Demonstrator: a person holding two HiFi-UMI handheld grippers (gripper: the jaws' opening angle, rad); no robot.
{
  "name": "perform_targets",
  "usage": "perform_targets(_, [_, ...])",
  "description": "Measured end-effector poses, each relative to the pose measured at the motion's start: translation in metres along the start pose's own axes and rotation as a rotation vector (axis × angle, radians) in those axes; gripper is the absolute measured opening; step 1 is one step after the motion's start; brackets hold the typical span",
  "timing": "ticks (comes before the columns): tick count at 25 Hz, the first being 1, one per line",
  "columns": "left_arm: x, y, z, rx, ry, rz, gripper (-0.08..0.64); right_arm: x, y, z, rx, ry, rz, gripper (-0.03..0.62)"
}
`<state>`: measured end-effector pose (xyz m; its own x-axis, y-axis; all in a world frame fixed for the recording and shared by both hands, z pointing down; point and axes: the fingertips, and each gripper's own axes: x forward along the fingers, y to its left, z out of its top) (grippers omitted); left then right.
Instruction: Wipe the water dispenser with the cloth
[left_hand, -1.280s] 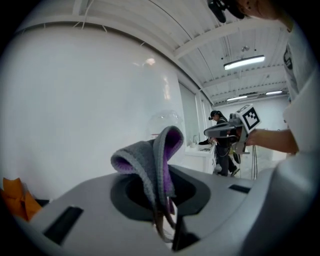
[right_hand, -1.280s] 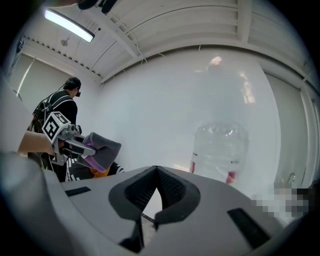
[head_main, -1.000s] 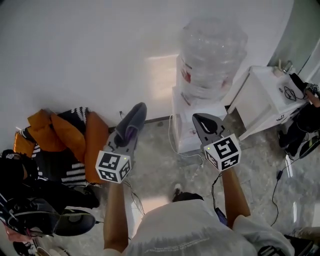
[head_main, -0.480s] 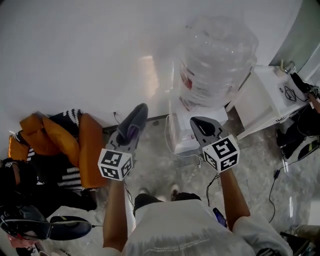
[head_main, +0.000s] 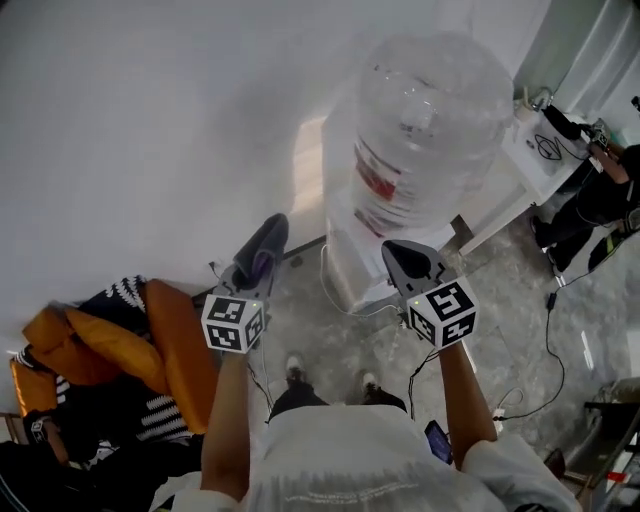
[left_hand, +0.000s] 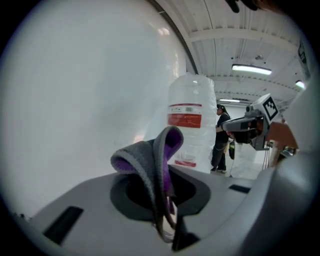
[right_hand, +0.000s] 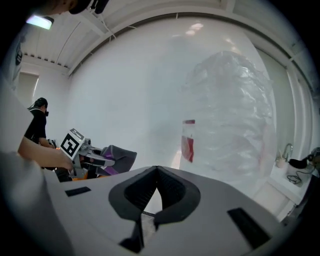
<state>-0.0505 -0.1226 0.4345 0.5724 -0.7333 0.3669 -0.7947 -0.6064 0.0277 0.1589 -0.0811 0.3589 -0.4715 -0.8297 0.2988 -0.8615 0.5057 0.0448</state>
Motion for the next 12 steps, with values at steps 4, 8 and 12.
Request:
perform_targets(4, [0.035, 0.038, -0.010, 0.016, 0.028, -0.064, 0.060, 0.026, -0.004, 0.002, 0.011, -0.003, -0.078, 0.014])
perform_targets(8, [0.077, 0.054, -0.035, 0.004, 0.069, -0.126, 0.060, 0.033, -0.012, -0.011, 0.024, 0.010, -0.172, 0.014])
perform_targets(12, [0.119, 0.061, -0.064, 0.009, 0.133, -0.152, 0.060, 0.049, -0.012, -0.044, 0.089, 0.085, -0.206, 0.015])
